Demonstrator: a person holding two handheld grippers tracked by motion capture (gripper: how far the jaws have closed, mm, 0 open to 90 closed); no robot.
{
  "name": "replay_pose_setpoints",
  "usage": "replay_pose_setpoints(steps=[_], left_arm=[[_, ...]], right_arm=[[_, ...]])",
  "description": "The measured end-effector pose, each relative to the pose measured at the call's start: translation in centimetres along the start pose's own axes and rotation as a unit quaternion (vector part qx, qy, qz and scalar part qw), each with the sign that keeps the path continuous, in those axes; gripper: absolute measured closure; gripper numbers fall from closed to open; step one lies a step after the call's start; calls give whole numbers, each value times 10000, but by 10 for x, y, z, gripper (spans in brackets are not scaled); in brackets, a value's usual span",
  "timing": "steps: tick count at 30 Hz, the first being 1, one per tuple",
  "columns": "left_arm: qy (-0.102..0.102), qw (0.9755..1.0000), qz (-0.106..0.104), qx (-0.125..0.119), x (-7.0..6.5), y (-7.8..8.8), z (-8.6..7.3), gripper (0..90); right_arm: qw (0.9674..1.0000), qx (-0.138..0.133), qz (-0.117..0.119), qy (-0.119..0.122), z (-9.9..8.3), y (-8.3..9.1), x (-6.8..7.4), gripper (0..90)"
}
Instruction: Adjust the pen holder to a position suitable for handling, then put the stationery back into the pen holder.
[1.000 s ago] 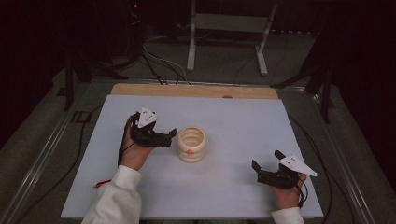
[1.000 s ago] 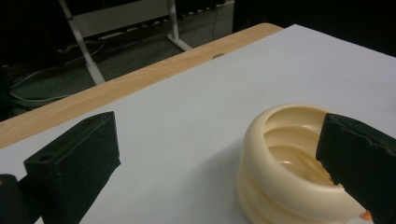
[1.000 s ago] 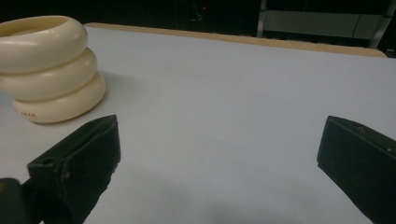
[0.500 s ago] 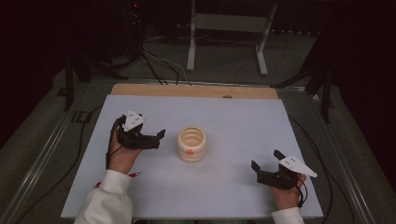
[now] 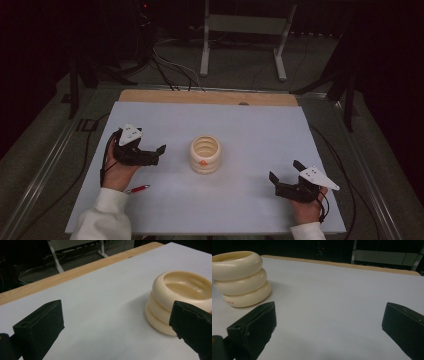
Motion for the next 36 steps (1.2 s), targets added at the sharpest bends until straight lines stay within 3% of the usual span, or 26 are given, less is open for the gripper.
replay_pose_setpoints(steps=[13,23,34,36], left_arm=[[118,9996,168,170,16,11,-21,2],[-20,9986,104,511,20,17,-38,2],[57,9981,72,608,23,19,-56,2],[96,9976,-57,679,22,20,-65,2]], right_arm=[[10000,17,-13,-28,-1,0,1,0],[10000,25,-5,-44,-1,0,1,0],[10000,31,-5,-27,-1,-1,2,0],[10000,28,2,-31,-1,0,2,0]])
Point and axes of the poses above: each handheld gripper's, and its own axes: y roughly backward along the jaws, z roughly out of its top, x roughly to its left, the point moved 1 cm from there along -y, roughly forward along the jaws, and after that the axes turned 4 degrees about -z, right-handed, at the moved point
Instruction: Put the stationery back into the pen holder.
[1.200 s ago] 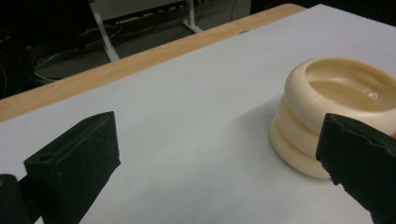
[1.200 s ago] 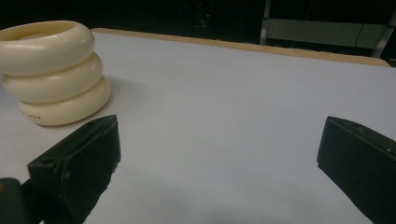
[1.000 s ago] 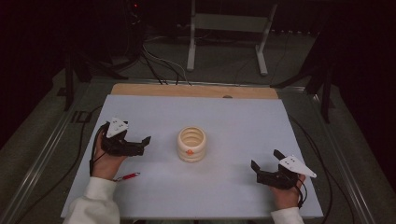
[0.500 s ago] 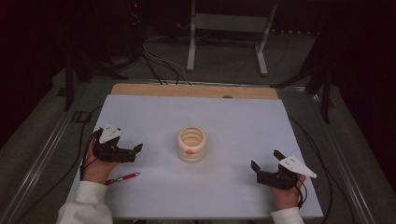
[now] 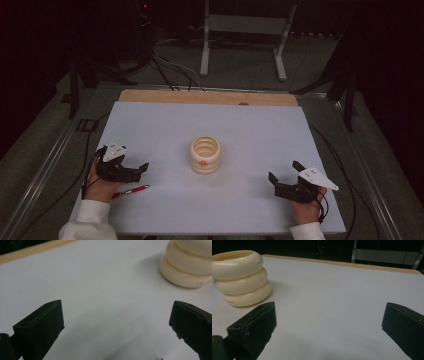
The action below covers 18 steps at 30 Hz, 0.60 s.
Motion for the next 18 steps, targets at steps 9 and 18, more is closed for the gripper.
replay_pose_setpoints(steps=[9,18], left_arm=[[-65,9993,-264,259,-4,-3,-14,2],[-140,9957,-467,782,-10,-8,-24,55]], right_arm=[[10000,9,-2,4,0,0,1,0],[10000,-1,10,3,0,0,1,0]])
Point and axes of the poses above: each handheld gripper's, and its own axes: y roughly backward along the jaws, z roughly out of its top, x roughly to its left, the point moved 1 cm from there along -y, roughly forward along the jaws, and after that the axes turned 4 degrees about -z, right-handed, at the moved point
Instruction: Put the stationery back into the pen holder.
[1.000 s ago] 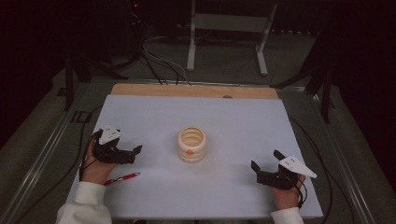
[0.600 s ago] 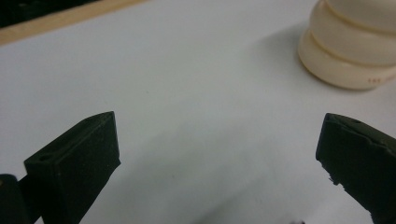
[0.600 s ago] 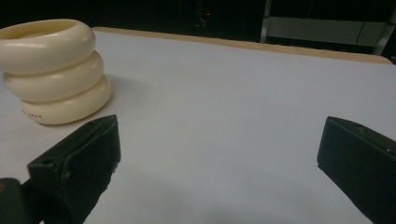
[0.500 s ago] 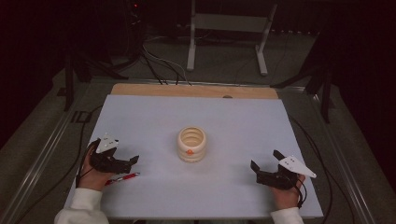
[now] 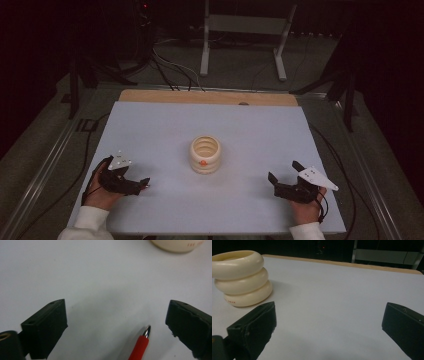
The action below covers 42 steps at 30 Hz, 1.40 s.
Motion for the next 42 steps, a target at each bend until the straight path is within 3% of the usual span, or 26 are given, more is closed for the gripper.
replay_pose_setpoints(steps=[5,6,9,10,12,14,16,22,26,34,42], left_arm=[[-231,9986,-150,450,-5,-5,-4,69],[-320,9978,-73,583,-7,-7,-5,80],[-440,9961,-185,748,-10,-8,-5,165],[-483,9955,-221,782,-10,-8,-5,200],[-543,9942,-410,828,-11,-8,-5,365],[-603,9922,-468,987,-11,-10,-5,496],[-597,9918,-480,1026,-10,-9,-4,553],[-807,9869,-580,1270,-11,-10,1,774],[-669,9890,-652,1145,-8,-9,-1,806],[-381,9962,-305,723,-1,3,10,810],[-174,9987,-359,305,-1,12,25,811]], right_arm=[[10000,1,3,10,0,0,0,0],[10000,2,2,7,0,0,0,0],[10000,23,-10,19,0,-1,0,0],[10000,19,-7,18,0,-1,0,0],[10000,19,-9,13,0,-1,0,0],[10000,21,-8,8,0,0,0,0],[10000,16,-6,11,0,0,0,0],[10000,35,-9,25,0,-1,1,0],[10000,42,-25,29,0,-1,0,0],[10000,49,-34,14,0,-1,0,0],[10000,52,-30,7,0,-1,0,0]])
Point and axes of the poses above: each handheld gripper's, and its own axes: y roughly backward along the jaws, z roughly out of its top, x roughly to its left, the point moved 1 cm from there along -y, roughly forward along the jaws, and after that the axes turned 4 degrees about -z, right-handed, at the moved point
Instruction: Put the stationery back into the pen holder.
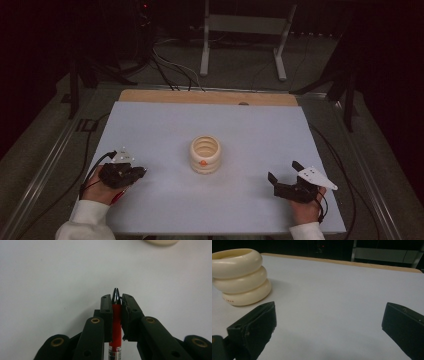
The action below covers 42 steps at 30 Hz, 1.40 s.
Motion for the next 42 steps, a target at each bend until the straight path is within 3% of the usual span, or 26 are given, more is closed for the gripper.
replay_pose_setpoints(steps=[14,25,42], left_arm=[[-138,9990,54,-431,-6,11,29,811],[-166,9964,1,-834,-9,18,47,811],[-261,9931,-44,-1145,-16,17,74,812]], right_arm=[[10000,10,-5,1,0,-1,0,0],[10000,15,-8,18,0,-1,0,0],[10000,8,-4,4,0,0,0,0]])
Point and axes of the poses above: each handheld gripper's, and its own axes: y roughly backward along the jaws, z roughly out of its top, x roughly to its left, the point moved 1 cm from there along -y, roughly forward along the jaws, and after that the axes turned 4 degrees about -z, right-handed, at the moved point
